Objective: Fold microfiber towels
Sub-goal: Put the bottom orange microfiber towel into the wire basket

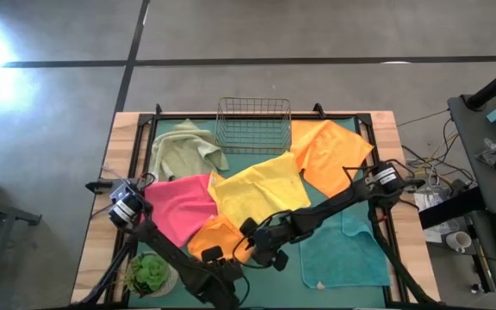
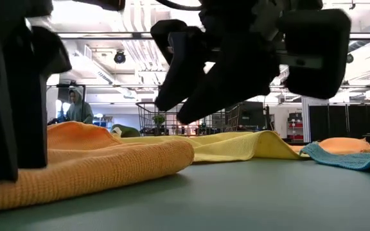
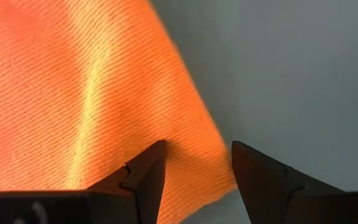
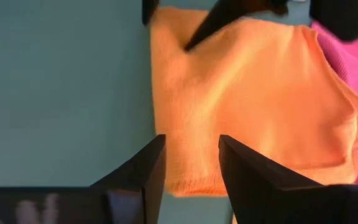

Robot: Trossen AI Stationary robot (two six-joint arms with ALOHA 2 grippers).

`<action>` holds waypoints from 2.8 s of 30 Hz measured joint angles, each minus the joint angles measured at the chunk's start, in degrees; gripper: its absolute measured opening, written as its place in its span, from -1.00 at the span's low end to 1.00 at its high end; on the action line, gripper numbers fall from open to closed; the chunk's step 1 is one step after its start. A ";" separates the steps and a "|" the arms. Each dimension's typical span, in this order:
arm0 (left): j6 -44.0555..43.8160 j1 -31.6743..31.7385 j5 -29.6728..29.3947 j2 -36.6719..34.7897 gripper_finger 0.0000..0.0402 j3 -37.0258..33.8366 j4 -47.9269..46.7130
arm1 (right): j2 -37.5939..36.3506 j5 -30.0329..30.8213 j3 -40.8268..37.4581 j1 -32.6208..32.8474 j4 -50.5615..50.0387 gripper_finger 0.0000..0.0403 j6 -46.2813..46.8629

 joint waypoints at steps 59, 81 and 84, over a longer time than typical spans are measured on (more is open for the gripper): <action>17.33 8.23 2.58 -9.97 -0.98 5.49 -9.34 | -13.53 4.01 4.81 -0.37 -25.41 -0.96 22.75; 48.02 18.77 -8.52 -26.54 -0.98 9.97 -20.93 | -26.70 25.50 4.77 -1.33 -26.59 -0.96 38.74; 52.75 22.21 -9.07 -27.05 -0.98 9.97 -20.90 | -27.41 28.55 4.80 -2.63 -26.55 -0.96 39.19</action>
